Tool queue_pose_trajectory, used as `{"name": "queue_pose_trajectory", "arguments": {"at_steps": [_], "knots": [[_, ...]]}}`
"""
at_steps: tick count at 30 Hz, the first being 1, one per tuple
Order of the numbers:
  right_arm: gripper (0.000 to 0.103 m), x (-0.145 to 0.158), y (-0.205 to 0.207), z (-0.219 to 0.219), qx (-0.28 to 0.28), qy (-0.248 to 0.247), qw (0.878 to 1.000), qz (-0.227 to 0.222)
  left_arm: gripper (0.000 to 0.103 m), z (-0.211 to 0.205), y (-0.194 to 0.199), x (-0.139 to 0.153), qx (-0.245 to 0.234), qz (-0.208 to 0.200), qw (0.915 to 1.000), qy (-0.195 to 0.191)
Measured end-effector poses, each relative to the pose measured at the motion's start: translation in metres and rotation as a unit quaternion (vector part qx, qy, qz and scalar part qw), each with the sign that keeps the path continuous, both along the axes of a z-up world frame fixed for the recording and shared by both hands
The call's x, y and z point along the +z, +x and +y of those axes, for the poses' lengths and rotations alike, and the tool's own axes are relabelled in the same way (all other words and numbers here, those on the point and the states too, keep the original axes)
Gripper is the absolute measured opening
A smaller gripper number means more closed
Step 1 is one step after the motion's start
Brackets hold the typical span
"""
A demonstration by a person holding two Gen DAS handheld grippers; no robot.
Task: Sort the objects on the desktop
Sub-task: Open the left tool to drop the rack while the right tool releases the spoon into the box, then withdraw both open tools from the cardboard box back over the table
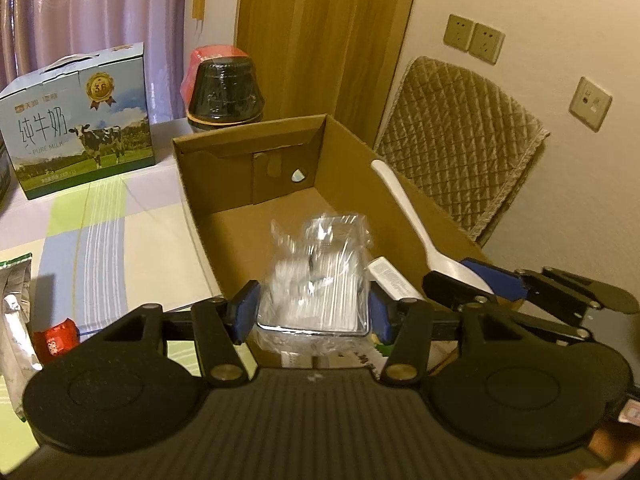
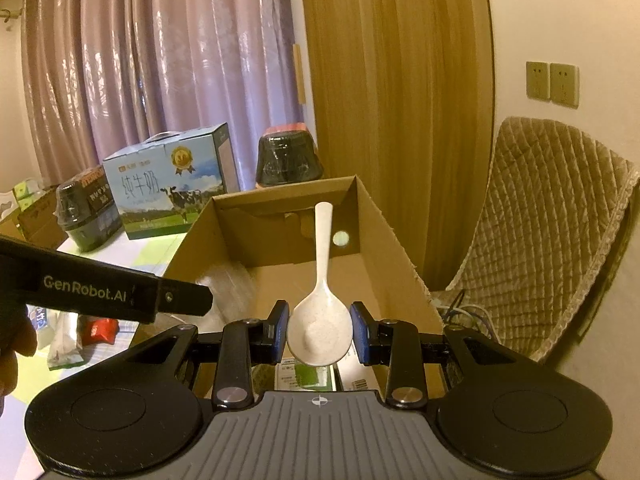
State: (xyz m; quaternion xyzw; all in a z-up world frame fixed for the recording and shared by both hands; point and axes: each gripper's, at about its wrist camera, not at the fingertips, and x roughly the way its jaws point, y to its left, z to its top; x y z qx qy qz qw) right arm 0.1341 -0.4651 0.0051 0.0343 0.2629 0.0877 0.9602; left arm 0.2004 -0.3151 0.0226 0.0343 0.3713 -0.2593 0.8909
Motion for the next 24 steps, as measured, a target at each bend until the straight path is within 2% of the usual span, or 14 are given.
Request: {"name": "queue_pose_trajectory", "arguments": {"at_steps": [13,21,22,23,24], "knots": [[0.03,0.0,0.0,0.01,0.009,0.001,1.0,0.003,0.052,0.03,-0.008,0.012,0.024,-0.015,0.9996,-0.009],[0.03,0.003,0.004,0.021,0.026,-0.002,1.0,0.0,0.052,0.045,-0.013,0.011,0.034,-0.01,0.9992,-0.017],[0.035,0.003,0.004,0.022,0.024,-0.006,1.0,0.0,0.052,0.047,-0.013,0.011,0.036,-0.01,0.9992,-0.018],[0.054,0.002,0.004,0.023,0.019,-0.011,1.0,0.0,0.052,0.048,-0.014,0.011,0.036,-0.009,0.9991,-0.019],[0.06,0.001,0.003,0.023,0.016,-0.008,1.0,0.0,0.052,0.05,-0.015,0.011,0.037,-0.009,0.9991,-0.019]]}}
